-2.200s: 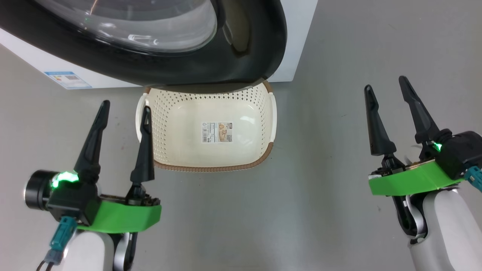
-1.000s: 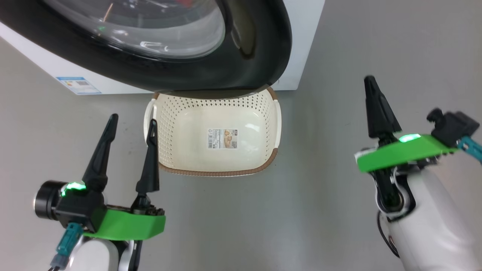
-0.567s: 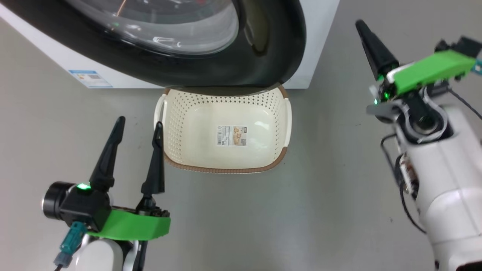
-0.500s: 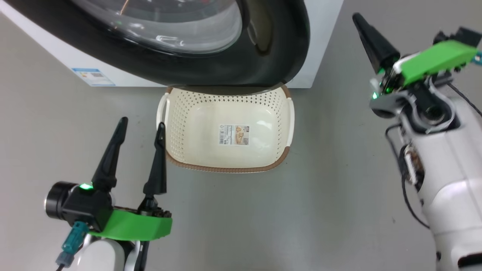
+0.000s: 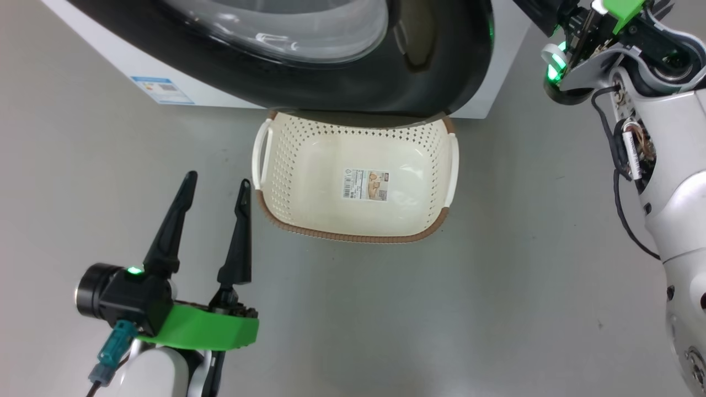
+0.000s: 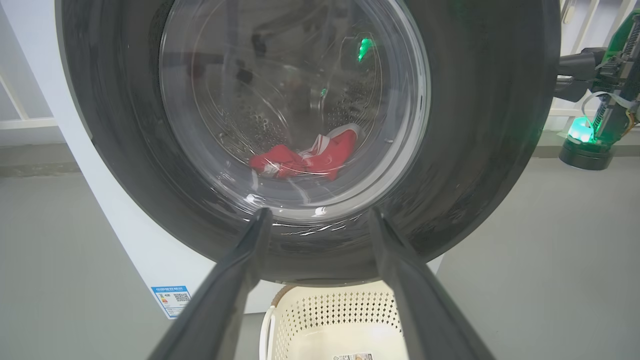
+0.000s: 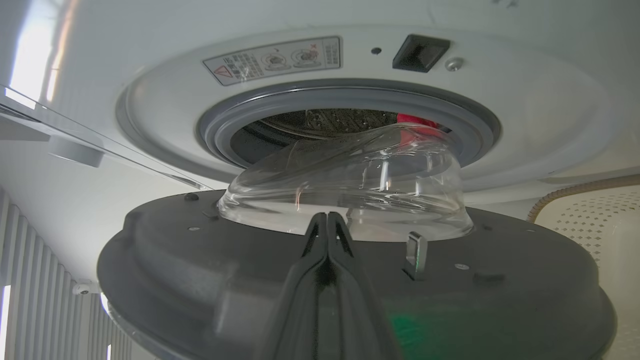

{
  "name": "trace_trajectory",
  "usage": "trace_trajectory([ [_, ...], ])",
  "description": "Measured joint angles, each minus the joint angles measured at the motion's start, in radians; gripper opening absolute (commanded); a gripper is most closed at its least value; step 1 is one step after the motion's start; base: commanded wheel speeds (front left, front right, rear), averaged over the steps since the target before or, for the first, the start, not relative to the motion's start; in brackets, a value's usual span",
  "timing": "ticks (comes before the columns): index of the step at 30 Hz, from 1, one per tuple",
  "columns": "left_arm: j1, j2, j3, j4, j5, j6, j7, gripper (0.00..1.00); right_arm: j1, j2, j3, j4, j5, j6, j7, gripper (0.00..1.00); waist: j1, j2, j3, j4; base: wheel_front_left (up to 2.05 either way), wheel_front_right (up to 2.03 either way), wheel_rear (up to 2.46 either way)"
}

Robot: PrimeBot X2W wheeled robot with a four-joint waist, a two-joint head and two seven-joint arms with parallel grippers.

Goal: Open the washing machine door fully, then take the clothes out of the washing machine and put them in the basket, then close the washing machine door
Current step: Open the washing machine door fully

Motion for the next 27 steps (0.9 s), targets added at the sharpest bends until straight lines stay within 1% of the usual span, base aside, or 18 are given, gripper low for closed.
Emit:
trace_trajectory([
  [4, 0.000, 0.000, -0.002, 0.002, 0.000, 0.001, 0.000, 1.00, -0.023, -0.006, 0.023, 0.022, -0.013, 0.000, 0.041, 0.00, 0.0000, 0.0000, 0.004, 0.015, 0.00, 0.00, 0.00],
  [14, 0.000, 0.000, 0.003, 0.010, 0.000, 0.006, 0.000, 1.00, -0.022, -0.010, 0.070, 0.000, -0.052, 0.000, 0.113, 0.00, 0.0000, 0.0000, -0.012, 0.020, 0.00, 0.00, 0.00],
  [18, 0.001, 0.000, 0.007, 0.011, 0.000, 0.011, 0.000, 1.00, 0.010, -0.008, 0.100, -0.038, -0.067, 0.000, 0.144, 0.00, 0.0000, 0.0000, -0.033, 0.020, 0.00, 0.00, 0.00],
  [23, 0.006, 0.000, 0.015, 0.013, 0.000, 0.012, 0.000, 1.00, 0.076, -0.003, 0.131, -0.084, -0.075, 0.000, 0.171, 0.00, 0.0000, 0.0000, -0.067, 0.025, 0.00, 0.00, 0.00],
  [27, 0.017, 0.000, 0.022, 0.015, 0.000, 0.020, 0.000, 1.00, 0.135, -0.001, 0.148, -0.129, -0.082, 0.000, 0.189, 0.00, 0.0000, 0.0000, -0.096, 0.033, 0.00, 0.00, 0.00],
])
